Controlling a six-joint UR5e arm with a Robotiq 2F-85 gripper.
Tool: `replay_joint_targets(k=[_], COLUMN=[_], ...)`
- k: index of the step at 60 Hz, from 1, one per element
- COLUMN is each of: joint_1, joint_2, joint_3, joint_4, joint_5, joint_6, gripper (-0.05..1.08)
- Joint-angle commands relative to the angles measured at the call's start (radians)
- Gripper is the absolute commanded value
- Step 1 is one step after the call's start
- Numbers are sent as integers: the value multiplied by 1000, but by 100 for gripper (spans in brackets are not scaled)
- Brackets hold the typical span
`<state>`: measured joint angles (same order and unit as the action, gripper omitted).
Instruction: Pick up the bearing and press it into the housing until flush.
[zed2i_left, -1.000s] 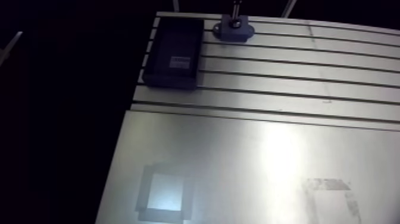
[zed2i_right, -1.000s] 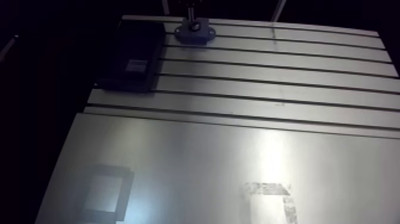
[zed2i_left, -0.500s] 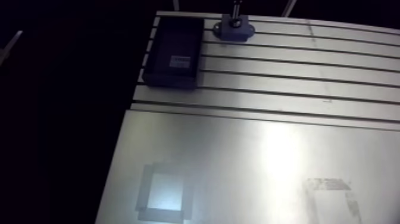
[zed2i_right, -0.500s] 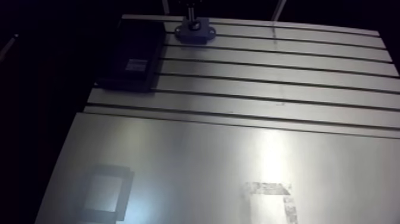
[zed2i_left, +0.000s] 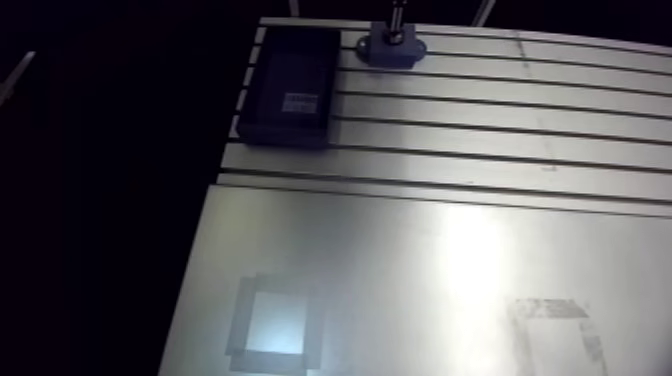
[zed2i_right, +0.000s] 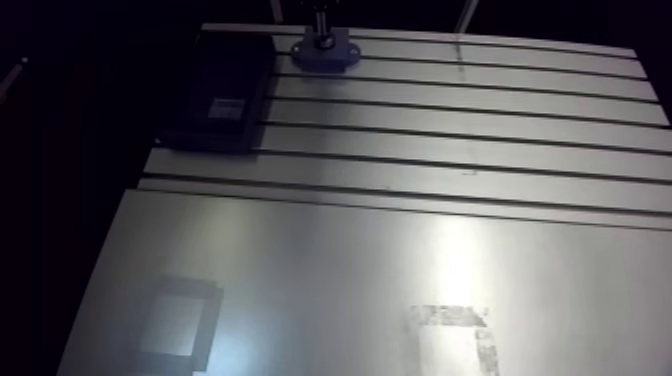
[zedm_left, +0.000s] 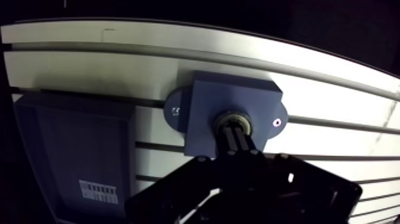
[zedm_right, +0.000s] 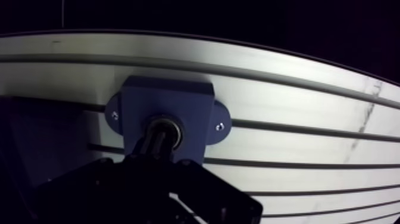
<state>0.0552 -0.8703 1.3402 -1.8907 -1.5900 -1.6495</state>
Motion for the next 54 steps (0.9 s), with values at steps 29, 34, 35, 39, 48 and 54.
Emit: replay_joint_targets(k=[29, 34, 35, 39, 48, 54], joint_1=[-3, -3, -3, -2, -3, -3], joint_2=[8, 8, 8, 8, 8, 8], joint_3=[0, 0, 0, 1, 1, 1], joint_4=[0, 0, 0, 0, 0, 0], joint_5=[0, 0, 0, 0, 0, 0], joint_6=[-13, -14, -14, -13, -14, -14], gripper=[108, 108, 108, 108, 108, 108])
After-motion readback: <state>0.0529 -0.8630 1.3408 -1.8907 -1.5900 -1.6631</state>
